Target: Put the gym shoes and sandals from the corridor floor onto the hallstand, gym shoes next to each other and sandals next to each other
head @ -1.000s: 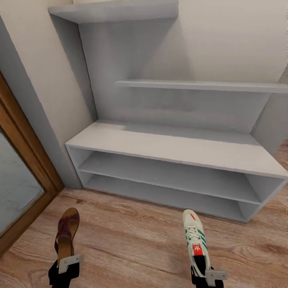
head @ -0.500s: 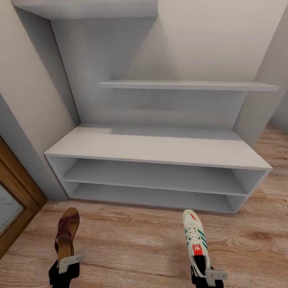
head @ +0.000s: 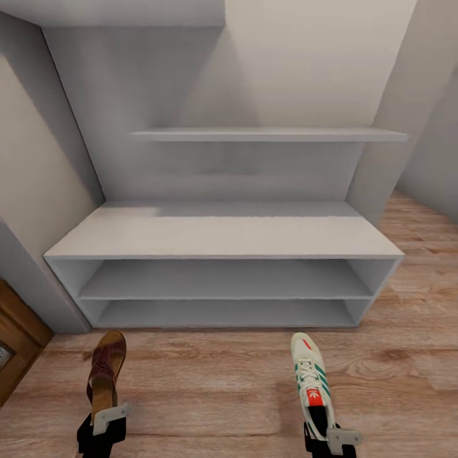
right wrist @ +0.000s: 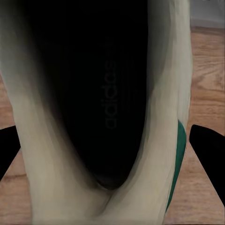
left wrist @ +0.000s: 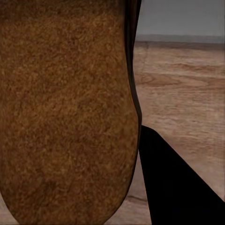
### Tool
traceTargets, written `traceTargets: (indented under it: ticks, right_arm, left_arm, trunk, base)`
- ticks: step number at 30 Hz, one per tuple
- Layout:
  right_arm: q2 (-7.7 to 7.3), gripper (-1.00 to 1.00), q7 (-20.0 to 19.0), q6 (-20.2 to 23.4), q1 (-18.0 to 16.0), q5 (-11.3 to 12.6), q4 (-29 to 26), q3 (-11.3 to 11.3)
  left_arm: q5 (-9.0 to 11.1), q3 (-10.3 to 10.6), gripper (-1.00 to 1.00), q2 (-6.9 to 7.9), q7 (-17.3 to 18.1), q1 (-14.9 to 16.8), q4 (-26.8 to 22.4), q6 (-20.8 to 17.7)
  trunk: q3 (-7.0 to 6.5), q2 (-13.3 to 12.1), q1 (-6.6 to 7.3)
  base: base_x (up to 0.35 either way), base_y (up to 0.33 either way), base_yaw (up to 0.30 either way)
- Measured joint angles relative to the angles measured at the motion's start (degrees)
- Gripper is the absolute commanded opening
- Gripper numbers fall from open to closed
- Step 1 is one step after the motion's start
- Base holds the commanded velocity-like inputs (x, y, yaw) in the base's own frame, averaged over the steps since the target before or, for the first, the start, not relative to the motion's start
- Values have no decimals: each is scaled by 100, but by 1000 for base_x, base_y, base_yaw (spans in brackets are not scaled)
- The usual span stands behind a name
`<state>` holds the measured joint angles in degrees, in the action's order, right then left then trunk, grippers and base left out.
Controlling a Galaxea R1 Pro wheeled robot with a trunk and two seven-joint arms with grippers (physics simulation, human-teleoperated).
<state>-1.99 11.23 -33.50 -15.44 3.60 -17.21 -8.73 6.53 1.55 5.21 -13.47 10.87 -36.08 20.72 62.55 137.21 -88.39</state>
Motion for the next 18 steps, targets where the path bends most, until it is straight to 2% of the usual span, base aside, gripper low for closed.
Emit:
traceTargets:
  ticks: [9, 18]
  right_arm:
    - [9, -100, 6, -2, 0, -1, -25, -1]
    - [10, -100, 5, -1, 0, -2, -12, 7]
  left_arm:
    - [0, -3, -100, 0, 1, 1, 3, 8]
    - [1, -4, -100, 4, 0, 1, 2, 6]
  trunk:
    - [0, 0, 0]
    - [0, 0, -1]
  base:
    - [7, 41, -2]
    - [-158, 150, 0]
